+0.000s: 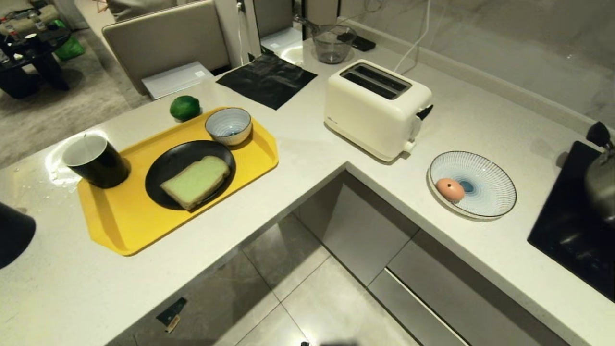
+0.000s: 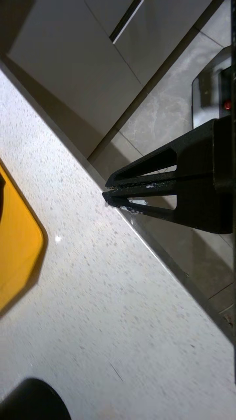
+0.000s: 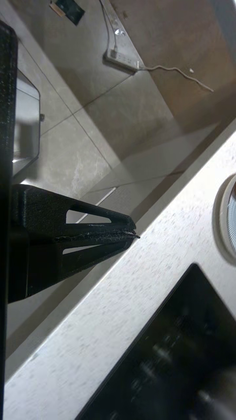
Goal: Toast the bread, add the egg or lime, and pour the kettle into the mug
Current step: Pick up the egg
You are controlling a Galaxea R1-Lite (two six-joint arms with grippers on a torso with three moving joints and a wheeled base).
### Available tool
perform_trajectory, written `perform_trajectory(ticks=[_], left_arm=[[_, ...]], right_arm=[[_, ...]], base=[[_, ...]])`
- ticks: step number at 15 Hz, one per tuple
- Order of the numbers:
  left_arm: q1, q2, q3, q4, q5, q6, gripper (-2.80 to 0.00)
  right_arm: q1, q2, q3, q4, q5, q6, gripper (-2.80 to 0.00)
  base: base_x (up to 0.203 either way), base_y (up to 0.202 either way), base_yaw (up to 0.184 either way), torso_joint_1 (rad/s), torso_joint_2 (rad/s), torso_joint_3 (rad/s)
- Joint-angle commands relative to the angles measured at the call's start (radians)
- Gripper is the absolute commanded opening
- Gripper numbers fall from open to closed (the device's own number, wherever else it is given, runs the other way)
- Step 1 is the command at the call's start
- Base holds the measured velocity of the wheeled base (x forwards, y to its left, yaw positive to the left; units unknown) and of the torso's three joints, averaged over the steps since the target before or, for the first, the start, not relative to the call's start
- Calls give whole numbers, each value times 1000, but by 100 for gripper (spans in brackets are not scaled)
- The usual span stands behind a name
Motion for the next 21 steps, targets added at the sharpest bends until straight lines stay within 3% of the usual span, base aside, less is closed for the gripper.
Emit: perform_trajectory(ticks=[1, 7, 11, 16, 21], left_arm=[[0, 0, 0, 1, 0, 0, -280], [0, 0, 0, 1, 0, 0, -280], [0, 0, 0, 1, 0, 0, -280], [0, 0, 0, 1, 0, 0, -280], [0, 0, 0, 1, 0, 0, -280]], right_arm=[[0, 2, 9, -2, 1, 2, -280], [0, 2, 9, -2, 1, 0, -280], [0, 1, -10, 2, 4, -73, -280], [2, 166, -161, 17, 43, -81, -280], [1, 599, -489, 2, 43, -8, -280]], base=[[-1, 2, -73, 6, 5, 4], [0, 0, 0, 0, 0, 0], [0, 0, 0, 0, 0, 0], [0, 0, 0, 0, 0, 0], [0, 0, 0, 0, 0, 0]])
